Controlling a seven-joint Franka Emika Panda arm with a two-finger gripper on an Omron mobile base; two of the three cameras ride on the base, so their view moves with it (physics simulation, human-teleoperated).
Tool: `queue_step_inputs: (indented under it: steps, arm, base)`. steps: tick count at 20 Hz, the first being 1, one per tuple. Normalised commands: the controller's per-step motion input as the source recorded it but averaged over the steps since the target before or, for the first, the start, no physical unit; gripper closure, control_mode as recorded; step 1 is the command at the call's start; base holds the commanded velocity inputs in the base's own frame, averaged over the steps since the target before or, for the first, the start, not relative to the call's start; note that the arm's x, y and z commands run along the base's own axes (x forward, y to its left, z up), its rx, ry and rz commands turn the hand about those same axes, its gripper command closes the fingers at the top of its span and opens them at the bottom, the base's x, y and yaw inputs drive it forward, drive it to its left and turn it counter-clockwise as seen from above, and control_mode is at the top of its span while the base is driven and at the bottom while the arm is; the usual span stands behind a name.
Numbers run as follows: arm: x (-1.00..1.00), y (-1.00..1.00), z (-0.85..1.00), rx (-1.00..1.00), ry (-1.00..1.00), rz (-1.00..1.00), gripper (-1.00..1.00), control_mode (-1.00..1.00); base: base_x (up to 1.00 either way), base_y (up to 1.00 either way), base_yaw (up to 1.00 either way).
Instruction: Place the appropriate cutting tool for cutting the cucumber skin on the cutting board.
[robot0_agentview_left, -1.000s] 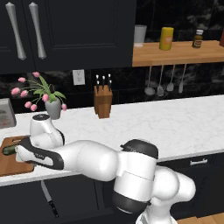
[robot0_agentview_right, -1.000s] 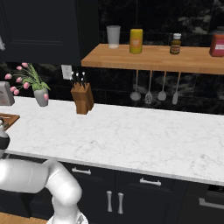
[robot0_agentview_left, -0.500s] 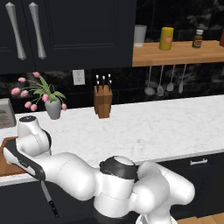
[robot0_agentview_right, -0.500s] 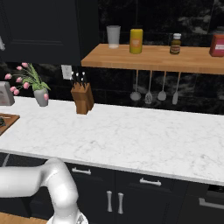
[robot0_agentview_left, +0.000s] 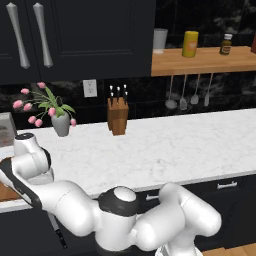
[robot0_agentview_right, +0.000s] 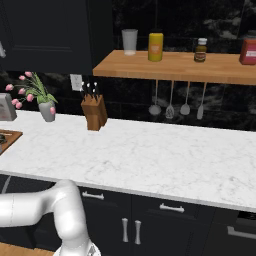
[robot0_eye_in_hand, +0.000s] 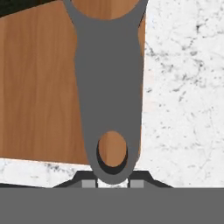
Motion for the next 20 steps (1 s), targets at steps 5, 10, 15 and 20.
queue_step_inputs:
  steps: [5, 10, 15, 20]
  arm:
    - [0.08, 0.05, -0.35, 0.00, 0.00, 0.00, 1.00, -1.00]
    - [0.00, 0.03, -0.25, 0.00, 0.00, 0.00, 1.00, -1.00]
    - [0.00, 0.00, -0.04, 0.00, 0.00, 0.00, 1.00, -1.00]
    - [0.00, 0.00, 0.00, 0.00, 0.00, 0.00, -1.00, -1.00]
  base:
    - [0.00, 0.00, 0.00]
    - [0.00, 0.00, 0.00]
    - [0.00, 0.00, 0.00]
    - [0.00, 0.00, 0.00]
